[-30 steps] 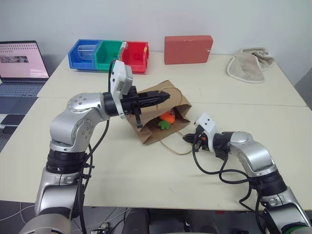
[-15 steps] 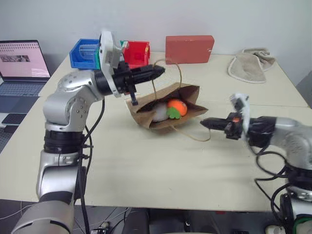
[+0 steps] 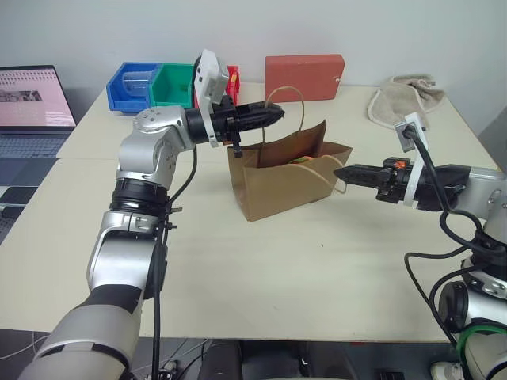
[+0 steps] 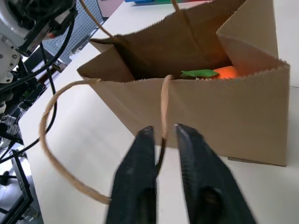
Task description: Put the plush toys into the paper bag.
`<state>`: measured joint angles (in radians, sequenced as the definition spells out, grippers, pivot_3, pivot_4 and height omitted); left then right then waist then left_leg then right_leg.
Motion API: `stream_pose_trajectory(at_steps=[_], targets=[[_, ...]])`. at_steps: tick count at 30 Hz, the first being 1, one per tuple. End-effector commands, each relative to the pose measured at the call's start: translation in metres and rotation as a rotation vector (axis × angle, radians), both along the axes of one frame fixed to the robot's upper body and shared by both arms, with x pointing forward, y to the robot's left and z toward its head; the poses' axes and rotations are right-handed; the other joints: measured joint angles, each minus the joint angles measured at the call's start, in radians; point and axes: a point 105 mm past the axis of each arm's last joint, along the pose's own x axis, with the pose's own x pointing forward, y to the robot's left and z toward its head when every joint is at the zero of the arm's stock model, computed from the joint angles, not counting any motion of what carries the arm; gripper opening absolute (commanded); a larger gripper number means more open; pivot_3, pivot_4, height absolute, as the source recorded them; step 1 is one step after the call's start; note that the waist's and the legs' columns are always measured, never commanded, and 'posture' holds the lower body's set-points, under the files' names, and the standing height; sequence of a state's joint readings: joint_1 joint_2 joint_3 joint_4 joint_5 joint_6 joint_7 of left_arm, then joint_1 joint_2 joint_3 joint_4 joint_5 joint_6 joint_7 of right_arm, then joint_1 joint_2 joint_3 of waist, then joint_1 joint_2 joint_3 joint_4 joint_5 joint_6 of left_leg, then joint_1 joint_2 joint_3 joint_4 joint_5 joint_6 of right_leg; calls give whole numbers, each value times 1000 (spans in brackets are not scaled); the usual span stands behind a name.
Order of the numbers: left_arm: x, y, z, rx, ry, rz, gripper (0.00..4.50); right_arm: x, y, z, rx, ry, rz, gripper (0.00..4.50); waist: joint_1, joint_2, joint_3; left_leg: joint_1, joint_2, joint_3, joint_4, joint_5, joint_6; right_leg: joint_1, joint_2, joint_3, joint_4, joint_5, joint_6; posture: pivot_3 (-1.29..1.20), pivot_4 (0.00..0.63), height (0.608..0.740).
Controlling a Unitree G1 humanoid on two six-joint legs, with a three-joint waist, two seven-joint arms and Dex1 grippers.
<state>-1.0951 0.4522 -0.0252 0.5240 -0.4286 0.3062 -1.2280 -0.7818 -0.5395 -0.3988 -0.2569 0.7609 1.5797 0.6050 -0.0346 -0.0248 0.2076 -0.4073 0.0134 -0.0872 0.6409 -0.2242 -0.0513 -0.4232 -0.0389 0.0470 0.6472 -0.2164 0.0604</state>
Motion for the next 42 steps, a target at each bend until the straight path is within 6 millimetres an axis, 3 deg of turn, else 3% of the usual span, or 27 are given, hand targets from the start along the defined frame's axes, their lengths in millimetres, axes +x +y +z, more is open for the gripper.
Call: stream_pose_trajectory(at_steps=[1,6,8,10,13,17,19,25,35,42], targets=[[-5,13,17,22,-79,17,1786,-2,-4,40,31,-128,5,2007,-2,0,0,0,0,0,0,0,0,0,0,0,0,0,0,0,150,740],[0,37,18,47,-118,119,3337,-6,-15,72,8,-238,18,3818,0,0,0,0,0,-1,0,0,0,0,0,-1,0,-1,1,0,150,740],[-4,48,22,20,-116,131,4005,-12,-24,78,-121,-359,26,4498,2,2,1,-1,0,0,0,0,0,0,0,0,-1,-1,1,0,150,740],[-11,58,26,0,-114,138,4488,-21,-30,78,-223,-450,67,4500,2,2,1,-1,0,-1,-1,0,0,-1,0,-1,-2,-1,2,0,150,740],[-19,73,16,-1,-72,159,4488,-27,-37,68,-347,-526,115,4500,1,2,1,-1,0,-1,-1,0,0,0,0,-1,-2,-2,2,0,150,740],[-33,87,-19,29,52,168,4488,-45,-23,53,-303,-509,247,4500,-11,2,1,2,0,2,0,0,0,1,0,1,-1,-1,3,0,150,740],[-31,90,-37,42,94,202,4488,-53,-8,46,-271,-491,312,4500,-14,2,1,3,1,2,0,0,0,2,0,1,0,-1,3,0,150,740],[-16,86,-58,59,118,250,4488,-66,15,36,-235,-474,402,4500,-6,2,1,4,1,2,2,0,0,4,0,0,0,0,2,0,150,740],[-4,70,-66,85,125,190,4488,-79,27,32,-209,-462,471,4500,5,2,1,1,1,1,2,0,0,2,0,0,-1,0,3,0,150,740],[-20,62,-63,72,171,68,4488,-81,26,31,-200,-446,469,4500,4,2,1,1,1,1,2,0,0,2,0,0,-1,0,3,0,150,740]])
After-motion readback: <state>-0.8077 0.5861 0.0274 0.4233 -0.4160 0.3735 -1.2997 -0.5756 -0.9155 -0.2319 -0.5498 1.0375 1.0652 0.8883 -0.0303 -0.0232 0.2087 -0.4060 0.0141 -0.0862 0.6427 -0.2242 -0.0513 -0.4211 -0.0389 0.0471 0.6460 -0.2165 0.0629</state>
